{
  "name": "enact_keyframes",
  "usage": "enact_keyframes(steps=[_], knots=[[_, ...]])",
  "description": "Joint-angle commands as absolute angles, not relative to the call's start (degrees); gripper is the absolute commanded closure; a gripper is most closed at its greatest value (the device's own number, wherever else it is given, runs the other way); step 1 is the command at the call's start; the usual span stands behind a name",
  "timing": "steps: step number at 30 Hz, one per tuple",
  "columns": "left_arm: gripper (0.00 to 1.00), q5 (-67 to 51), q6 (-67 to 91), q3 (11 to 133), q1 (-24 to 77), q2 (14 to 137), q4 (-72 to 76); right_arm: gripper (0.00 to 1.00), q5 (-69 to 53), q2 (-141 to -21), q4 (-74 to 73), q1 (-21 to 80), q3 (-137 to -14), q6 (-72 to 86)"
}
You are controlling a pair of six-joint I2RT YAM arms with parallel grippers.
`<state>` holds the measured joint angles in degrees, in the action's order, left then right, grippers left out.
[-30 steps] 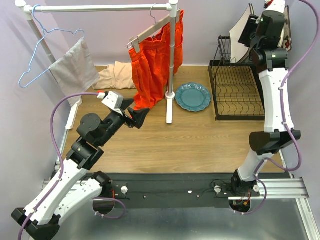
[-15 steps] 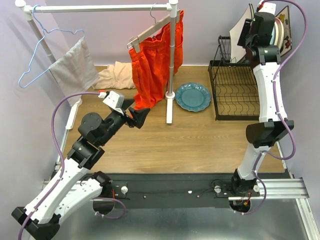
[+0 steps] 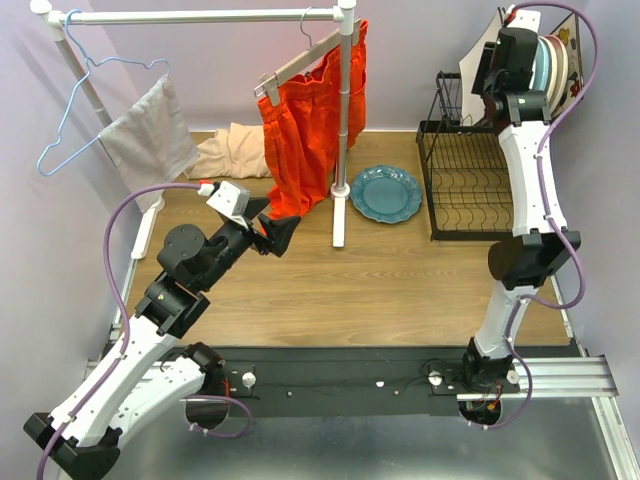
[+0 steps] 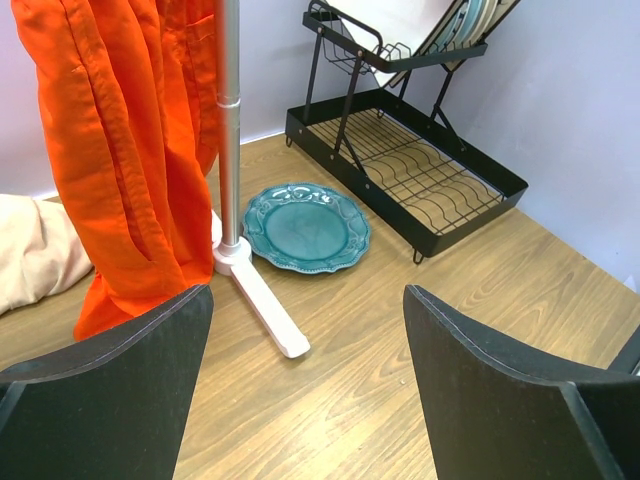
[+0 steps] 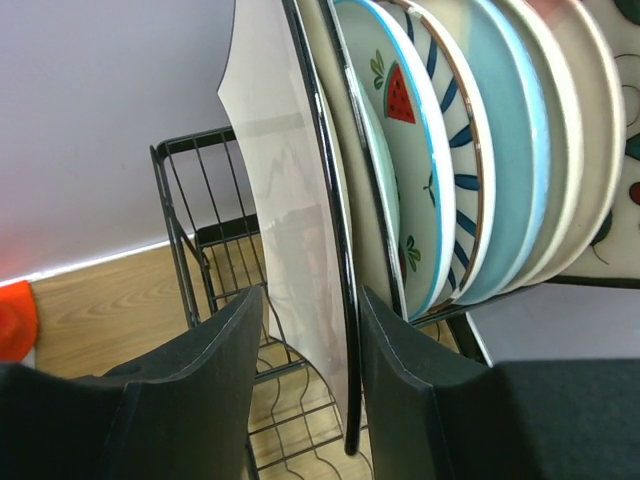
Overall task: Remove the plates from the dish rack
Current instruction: Unload the plate from the dish rack.
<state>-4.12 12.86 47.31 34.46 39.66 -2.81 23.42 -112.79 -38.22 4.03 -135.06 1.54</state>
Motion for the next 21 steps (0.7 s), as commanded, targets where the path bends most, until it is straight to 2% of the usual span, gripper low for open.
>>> enact_keyframes(steps=[1, 21], knots=[[0.14, -4.92, 12.22, 47.11, 34.10, 39.64, -2.29, 0.50, 26.28, -114.87, -36.12, 3.69, -137.02, -1.04], [0.14, -6.06, 12.22, 47.29, 34.01, 40.25, -2.02, 0.55, 30.06, -118.21, -31.82, 4.75, -136.67, -5.71]])
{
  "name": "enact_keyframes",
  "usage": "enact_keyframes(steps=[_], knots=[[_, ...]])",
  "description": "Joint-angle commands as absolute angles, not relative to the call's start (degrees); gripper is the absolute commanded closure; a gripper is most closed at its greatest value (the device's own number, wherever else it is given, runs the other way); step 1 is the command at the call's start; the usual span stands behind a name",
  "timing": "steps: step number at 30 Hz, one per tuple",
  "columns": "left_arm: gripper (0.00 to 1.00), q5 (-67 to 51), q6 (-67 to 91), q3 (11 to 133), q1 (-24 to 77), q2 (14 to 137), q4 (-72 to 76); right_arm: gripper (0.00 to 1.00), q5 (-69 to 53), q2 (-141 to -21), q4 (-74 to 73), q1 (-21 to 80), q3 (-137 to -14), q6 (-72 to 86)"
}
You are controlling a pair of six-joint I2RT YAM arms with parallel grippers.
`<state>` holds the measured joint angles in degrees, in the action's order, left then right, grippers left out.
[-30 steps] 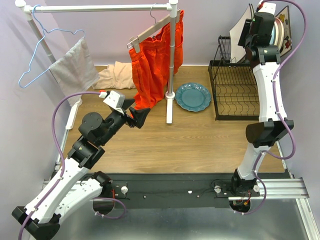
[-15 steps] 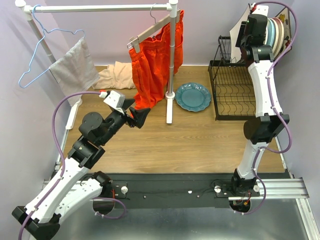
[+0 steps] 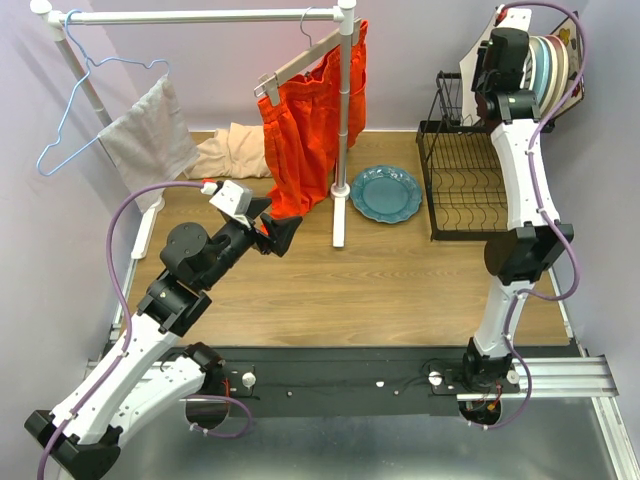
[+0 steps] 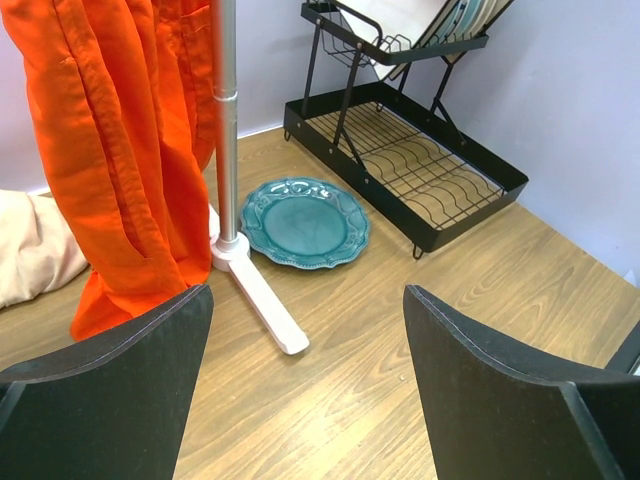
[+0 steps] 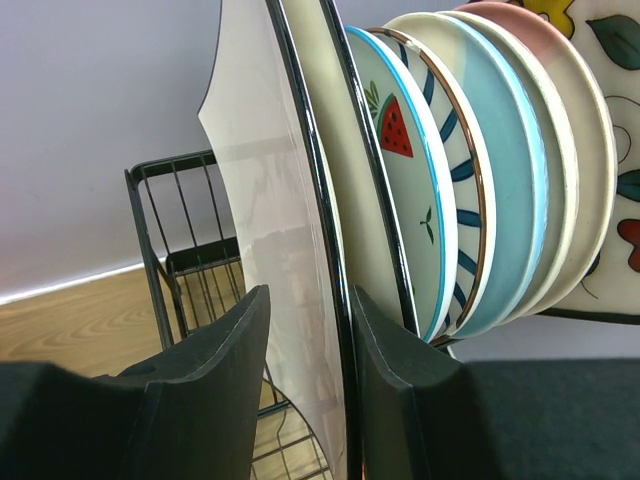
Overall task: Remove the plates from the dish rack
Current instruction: Unload the plate from the dish rack.
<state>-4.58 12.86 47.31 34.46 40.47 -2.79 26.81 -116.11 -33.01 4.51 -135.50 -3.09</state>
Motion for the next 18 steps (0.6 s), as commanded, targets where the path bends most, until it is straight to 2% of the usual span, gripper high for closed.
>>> enact_keyframes(steps=[1, 18], knots=[[0.14, -6.15, 12.30, 47.29, 34.01, 40.25, -2.02, 0.55, 30.23, -118.21, -31.64, 4.75, -136.58, -5.97], [0.14, -7.38, 12.48, 47.20, 33.84, 39.38, -1.67, 0.57, 30.58, -118.39, -29.88, 6.50, -135.70, -8.70]])
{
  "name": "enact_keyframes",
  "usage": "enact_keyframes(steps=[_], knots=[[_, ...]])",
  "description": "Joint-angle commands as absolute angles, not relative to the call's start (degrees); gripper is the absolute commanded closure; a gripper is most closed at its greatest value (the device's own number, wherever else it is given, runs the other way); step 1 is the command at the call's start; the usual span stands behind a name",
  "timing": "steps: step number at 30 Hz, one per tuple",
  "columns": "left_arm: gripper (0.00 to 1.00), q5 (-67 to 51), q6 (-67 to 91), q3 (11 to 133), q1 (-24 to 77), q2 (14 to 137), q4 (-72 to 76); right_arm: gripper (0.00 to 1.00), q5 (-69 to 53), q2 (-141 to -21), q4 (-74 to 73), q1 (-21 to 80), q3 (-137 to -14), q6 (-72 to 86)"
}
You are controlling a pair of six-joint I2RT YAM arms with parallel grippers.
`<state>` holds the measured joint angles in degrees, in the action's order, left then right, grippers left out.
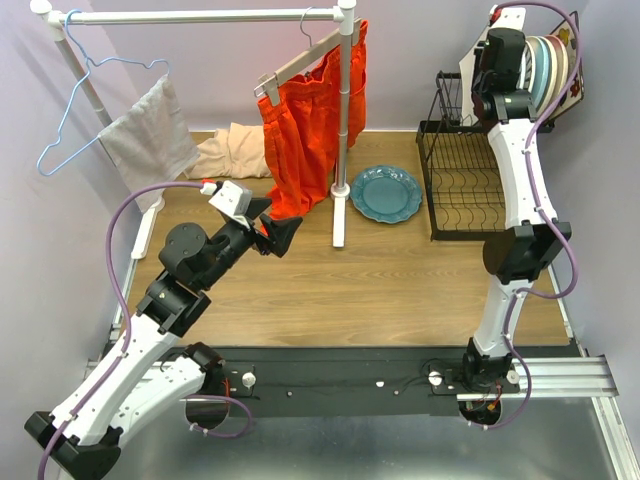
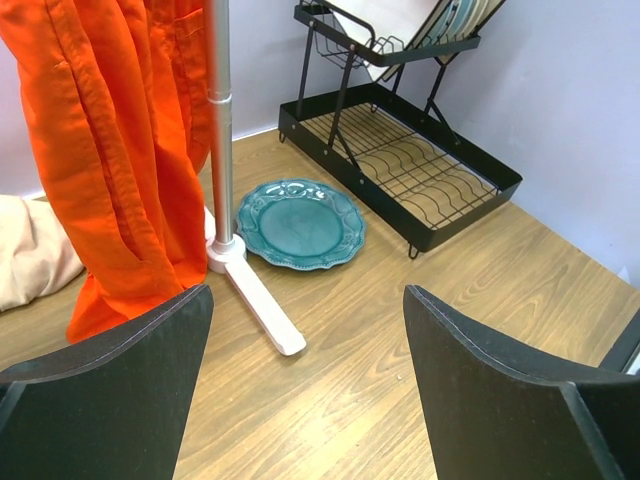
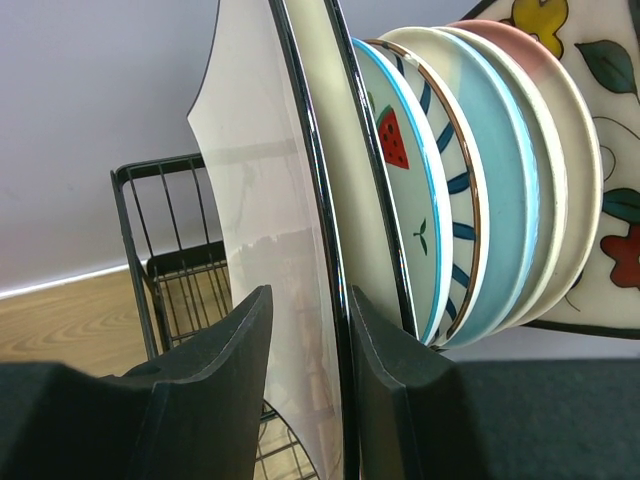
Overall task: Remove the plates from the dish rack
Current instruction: Unload the plate from the dish rack.
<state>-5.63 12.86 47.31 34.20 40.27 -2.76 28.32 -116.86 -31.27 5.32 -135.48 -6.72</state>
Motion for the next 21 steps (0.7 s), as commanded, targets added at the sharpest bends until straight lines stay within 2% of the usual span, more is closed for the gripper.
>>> enact_keyframes(steps=[1, 9, 15, 21], knots=[[0.14, -7.47, 12.48, 47.28, 33.84, 39.55, -1.76, 0.57, 31.11, -118.48, -29.88, 6.68, -135.70, -8.88], [0.14, -6.59, 12.48, 47.02, 33.84, 38.14, -1.76, 0.58, 34.45, -119.88, -29.44, 8.70, -136.41, -11.07], [0.14, -7.91, 12.57, 47.11, 33.84, 38.85, -1.67, 0.63, 34.81, -120.06, -29.36, 8.96, -135.97, -11.42], [0.14, -8.44, 12.48, 47.11, 33.84, 38.67, -1.32, 0.72, 34.98, -119.62, -29.27, 8.96, -135.09, -11.86]])
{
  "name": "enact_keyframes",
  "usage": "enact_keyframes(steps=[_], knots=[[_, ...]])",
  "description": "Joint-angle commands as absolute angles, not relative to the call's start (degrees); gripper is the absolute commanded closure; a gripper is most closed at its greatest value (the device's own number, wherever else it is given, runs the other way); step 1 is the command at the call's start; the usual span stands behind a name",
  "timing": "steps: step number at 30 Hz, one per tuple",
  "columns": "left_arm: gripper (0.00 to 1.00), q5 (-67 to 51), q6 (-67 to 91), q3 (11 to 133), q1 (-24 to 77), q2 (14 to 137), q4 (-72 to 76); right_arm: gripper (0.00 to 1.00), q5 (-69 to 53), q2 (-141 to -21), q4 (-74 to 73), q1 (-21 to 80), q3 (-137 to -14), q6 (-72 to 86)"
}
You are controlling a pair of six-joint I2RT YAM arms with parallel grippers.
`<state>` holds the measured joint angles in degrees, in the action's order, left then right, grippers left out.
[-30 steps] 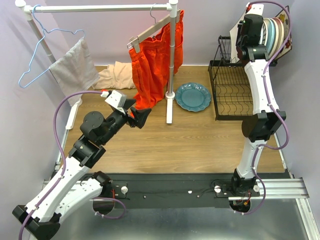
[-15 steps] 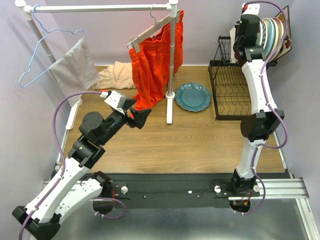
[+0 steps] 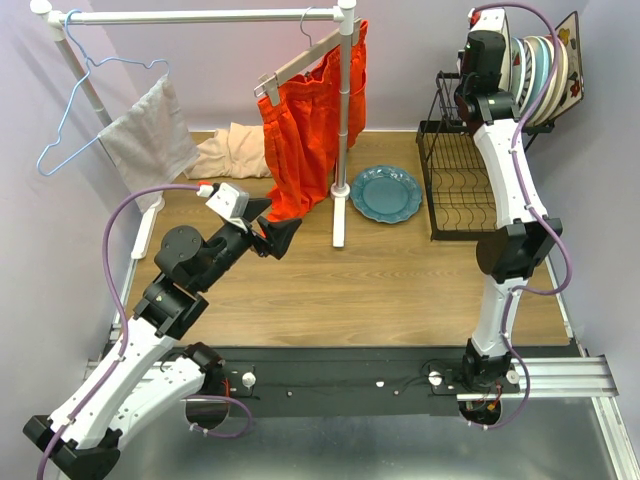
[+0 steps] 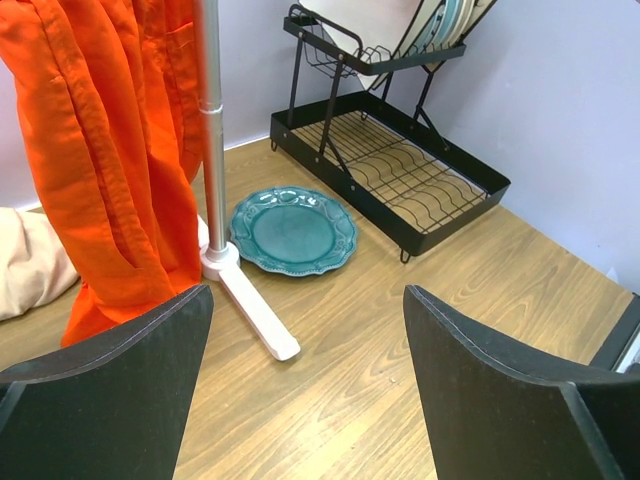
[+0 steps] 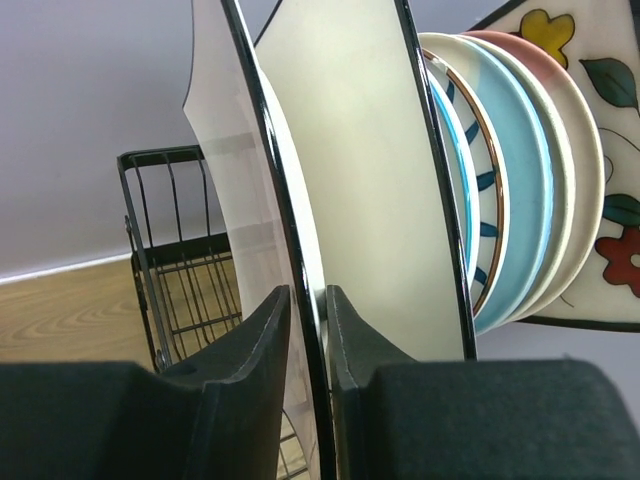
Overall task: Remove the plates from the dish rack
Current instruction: Unload the plate from the dish rack.
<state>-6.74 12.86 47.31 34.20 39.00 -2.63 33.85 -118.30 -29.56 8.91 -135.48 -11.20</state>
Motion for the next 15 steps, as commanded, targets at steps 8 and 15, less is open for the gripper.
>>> enact_keyframes(steps=[8, 15], knots=[[0.14, -8.61, 12.48, 46.93, 33.66, 38.50, -1.14, 0.87, 34.72, -119.44, -28.74, 9.05, -137.02, -12.66], [0.14, -9.40, 12.57, 47.11, 33.66, 39.46, -1.23, 0.99, 35.24, -120.06, -28.13, 8.96, -138.16, -13.53]])
